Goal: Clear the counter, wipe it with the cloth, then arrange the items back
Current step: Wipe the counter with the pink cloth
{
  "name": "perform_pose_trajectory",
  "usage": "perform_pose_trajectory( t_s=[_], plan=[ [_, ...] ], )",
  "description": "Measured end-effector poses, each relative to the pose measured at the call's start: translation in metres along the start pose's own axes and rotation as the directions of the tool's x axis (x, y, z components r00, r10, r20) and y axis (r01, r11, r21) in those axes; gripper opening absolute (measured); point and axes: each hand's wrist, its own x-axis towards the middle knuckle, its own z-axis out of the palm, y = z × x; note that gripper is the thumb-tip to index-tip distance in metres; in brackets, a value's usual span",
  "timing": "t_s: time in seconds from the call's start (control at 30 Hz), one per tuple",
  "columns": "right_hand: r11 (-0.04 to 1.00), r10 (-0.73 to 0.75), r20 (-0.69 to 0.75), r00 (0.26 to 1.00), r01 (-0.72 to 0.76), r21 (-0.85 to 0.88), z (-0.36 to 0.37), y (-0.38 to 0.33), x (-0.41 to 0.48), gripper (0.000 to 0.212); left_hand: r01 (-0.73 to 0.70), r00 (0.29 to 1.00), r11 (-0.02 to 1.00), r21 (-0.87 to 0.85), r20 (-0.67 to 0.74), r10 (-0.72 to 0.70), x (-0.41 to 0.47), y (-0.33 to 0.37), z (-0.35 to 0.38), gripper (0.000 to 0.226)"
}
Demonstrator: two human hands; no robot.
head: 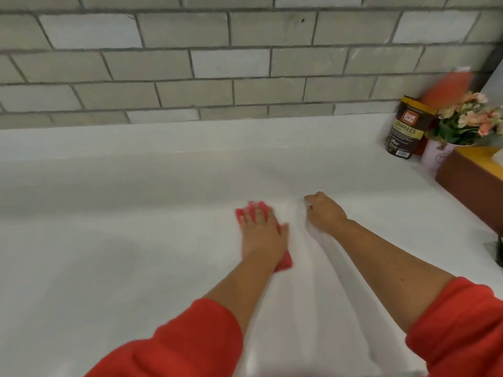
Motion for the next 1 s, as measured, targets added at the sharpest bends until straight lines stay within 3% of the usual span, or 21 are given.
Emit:
perform_pose_trajectory(
  t_s=[0.1,0.2,0.33,0.47,0.57,0.63,0.7,0.83,0.93,1.0],
  plan=[
    [0.999,-0.018,-0.055,0.998,0.016,-0.036,0.003,-0.014,0.016,0.040,-0.227,0.973,0.971,-0.079,0.031,0.230,-0.011,0.001,0.003,0.063],
    [0.998,-0.023,-0.033,0.999,0.021,-0.056,0.004,-0.025,0.029,0.043,-0.303,0.953,0.951,-0.064,0.013,0.304,0.002,-0.034,-0.004,0.078],
    [0.979,0.060,0.057,0.997,-0.048,-0.199,0.012,-0.038,0.040,0.050,-0.148,0.989,0.989,-0.008,-0.023,0.147,0.049,-0.104,-0.015,0.065],
    [0.957,0.093,0.066,0.993,-0.071,-0.280,0.022,-0.044,0.044,0.056,0.148,0.986,0.989,-0.012,-0.072,-0.149,0.096,-0.171,-0.024,0.053],
    [0.945,0.105,0.051,0.993,-0.084,-0.317,0.025,-0.046,0.043,0.057,0.369,0.928,0.929,-0.041,-0.039,-0.370,0.117,-0.168,-0.028,0.053],
    [0.941,0.118,0.062,0.991,-0.091,-0.326,0.026,-0.048,0.044,0.057,0.398,0.915,0.916,-0.042,-0.052,-0.400,0.128,-0.145,-0.026,0.053],
    [0.939,0.127,0.088,0.988,-0.092,-0.332,0.026,-0.049,0.045,0.057,0.311,0.946,0.949,-0.056,-0.076,-0.315,0.138,-0.114,-0.020,0.053],
    [0.953,0.103,0.083,0.991,-0.075,-0.293,0.001,-0.048,0.053,0.046,0.013,0.999,0.996,-0.086,-0.050,-0.017,0.142,-0.040,-0.006,0.053],
    [0.948,0.130,-0.004,0.992,-0.125,-0.293,-0.025,-0.046,0.069,0.036,-0.237,0.971,0.965,-0.112,-0.009,0.238,0.129,-0.015,0.000,0.051],
    [0.957,0.142,-0.014,0.990,-0.141,-0.254,-0.029,-0.044,0.081,0.038,-0.316,0.948,0.937,-0.147,0.002,0.319,0.132,-0.026,-0.001,0.051]
  ],
)
